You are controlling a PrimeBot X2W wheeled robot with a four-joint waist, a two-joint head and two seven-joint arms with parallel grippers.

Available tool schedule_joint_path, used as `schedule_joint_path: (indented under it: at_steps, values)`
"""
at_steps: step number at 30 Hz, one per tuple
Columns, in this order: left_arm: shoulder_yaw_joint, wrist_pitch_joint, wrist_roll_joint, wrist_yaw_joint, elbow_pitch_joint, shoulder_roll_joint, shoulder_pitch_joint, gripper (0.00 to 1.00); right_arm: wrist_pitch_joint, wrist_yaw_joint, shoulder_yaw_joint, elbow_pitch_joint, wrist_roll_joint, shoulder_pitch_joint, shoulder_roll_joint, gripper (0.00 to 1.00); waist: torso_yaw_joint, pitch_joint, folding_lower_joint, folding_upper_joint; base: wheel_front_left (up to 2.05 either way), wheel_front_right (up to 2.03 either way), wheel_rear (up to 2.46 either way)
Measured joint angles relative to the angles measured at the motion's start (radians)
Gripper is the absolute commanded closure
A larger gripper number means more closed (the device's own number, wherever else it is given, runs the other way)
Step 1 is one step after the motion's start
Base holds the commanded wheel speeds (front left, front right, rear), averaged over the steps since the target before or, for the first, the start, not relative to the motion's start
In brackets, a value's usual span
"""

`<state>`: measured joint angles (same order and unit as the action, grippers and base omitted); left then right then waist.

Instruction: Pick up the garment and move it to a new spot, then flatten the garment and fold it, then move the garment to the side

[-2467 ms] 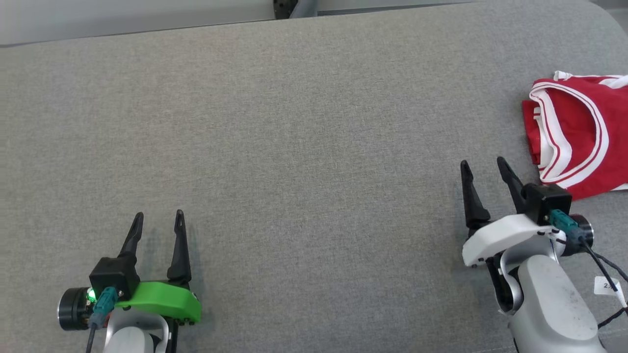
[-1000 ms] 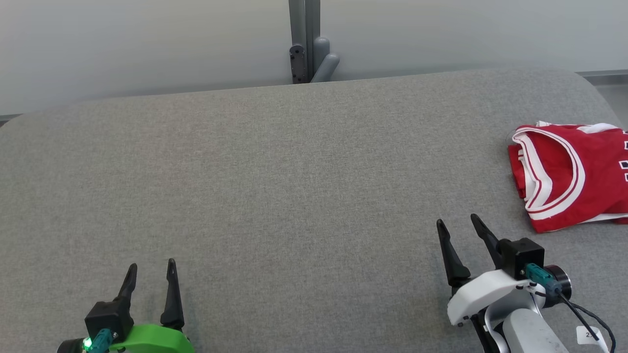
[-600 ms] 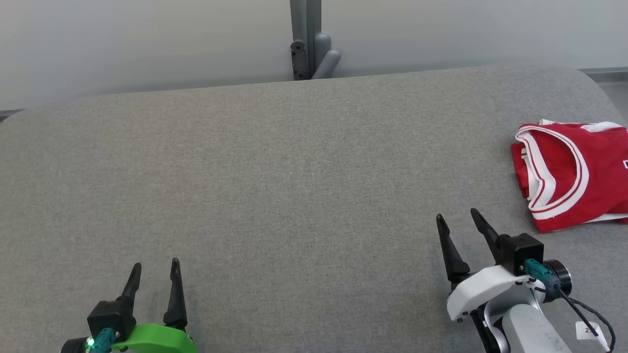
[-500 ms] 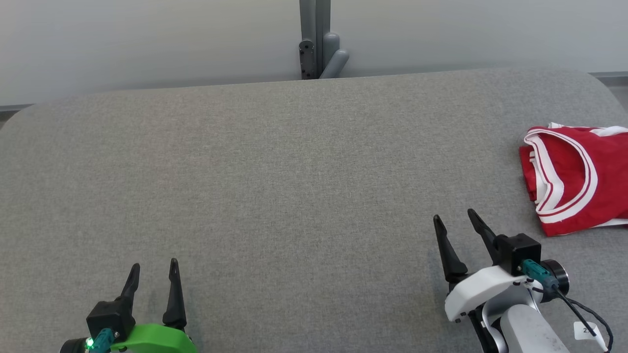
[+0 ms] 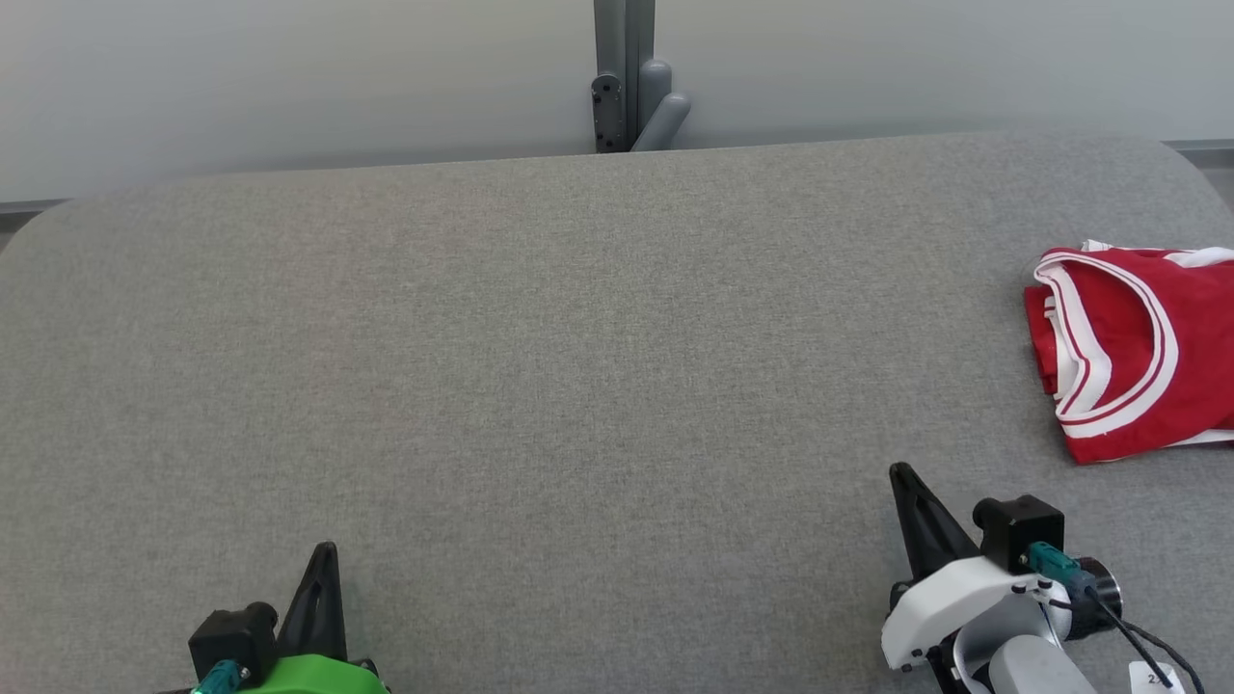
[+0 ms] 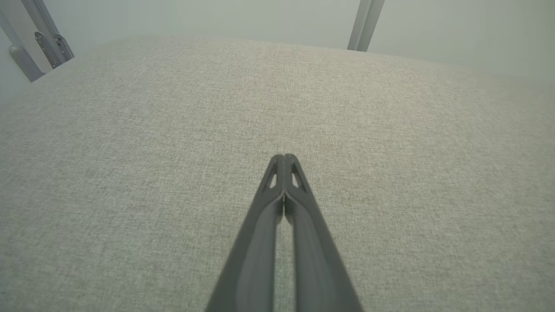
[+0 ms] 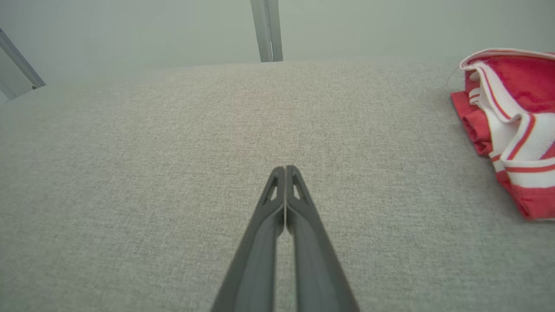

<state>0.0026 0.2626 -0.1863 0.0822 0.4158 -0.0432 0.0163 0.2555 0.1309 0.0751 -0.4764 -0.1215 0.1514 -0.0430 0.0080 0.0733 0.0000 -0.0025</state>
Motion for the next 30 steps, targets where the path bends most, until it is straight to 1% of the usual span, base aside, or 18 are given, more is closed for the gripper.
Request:
schedule_joint_path:
  at_steps: [19,20,30]
  values:
    - [0.026,-0.091,-0.336,0.007,-0.032,0.001,0.002,1.0,-0.088,0.0,-0.042,0.045,-0.351,-0.006,0.001,1.0,-0.001,-0.011,0.0,0.0,0.0,0.0,0.0]
    - [0.028,-0.099,-0.371,0.007,-0.038,0.001,0.004,1.0,-0.097,0.0,-0.047,0.05,-0.385,-0.006,0.001,1.0,-0.001,-0.012,0.0,0.0,0.0,0.0,0.0]
    - [0.035,-0.132,-0.508,0.014,-0.057,0.001,0.013,1.0,-0.133,0.0,-0.065,0.072,-0.528,-0.008,0.0,1.0,-0.002,-0.017,0.0,0.0,0.0,0.0,0.0]
